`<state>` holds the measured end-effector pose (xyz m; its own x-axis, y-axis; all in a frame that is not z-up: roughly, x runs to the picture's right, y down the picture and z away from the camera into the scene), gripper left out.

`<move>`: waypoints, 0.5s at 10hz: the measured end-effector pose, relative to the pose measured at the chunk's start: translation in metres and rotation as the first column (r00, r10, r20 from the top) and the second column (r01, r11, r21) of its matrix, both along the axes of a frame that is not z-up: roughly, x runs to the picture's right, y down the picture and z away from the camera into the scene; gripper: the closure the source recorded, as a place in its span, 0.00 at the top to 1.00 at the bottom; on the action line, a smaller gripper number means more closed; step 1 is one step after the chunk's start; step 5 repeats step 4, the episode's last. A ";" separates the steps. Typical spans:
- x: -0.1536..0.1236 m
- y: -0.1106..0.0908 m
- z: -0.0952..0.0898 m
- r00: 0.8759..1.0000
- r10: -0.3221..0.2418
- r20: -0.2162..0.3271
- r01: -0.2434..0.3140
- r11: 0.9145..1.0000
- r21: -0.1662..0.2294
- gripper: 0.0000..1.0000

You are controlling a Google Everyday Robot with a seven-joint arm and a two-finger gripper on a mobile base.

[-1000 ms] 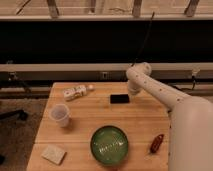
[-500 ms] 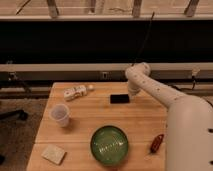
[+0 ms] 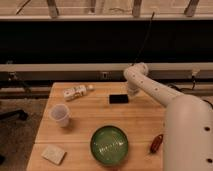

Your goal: Push the eraser across the table

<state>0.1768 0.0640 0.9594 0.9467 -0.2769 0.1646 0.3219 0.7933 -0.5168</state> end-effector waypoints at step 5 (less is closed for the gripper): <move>-0.013 0.001 0.001 0.999 -0.030 0.030 0.031 1.000 -0.005 0.04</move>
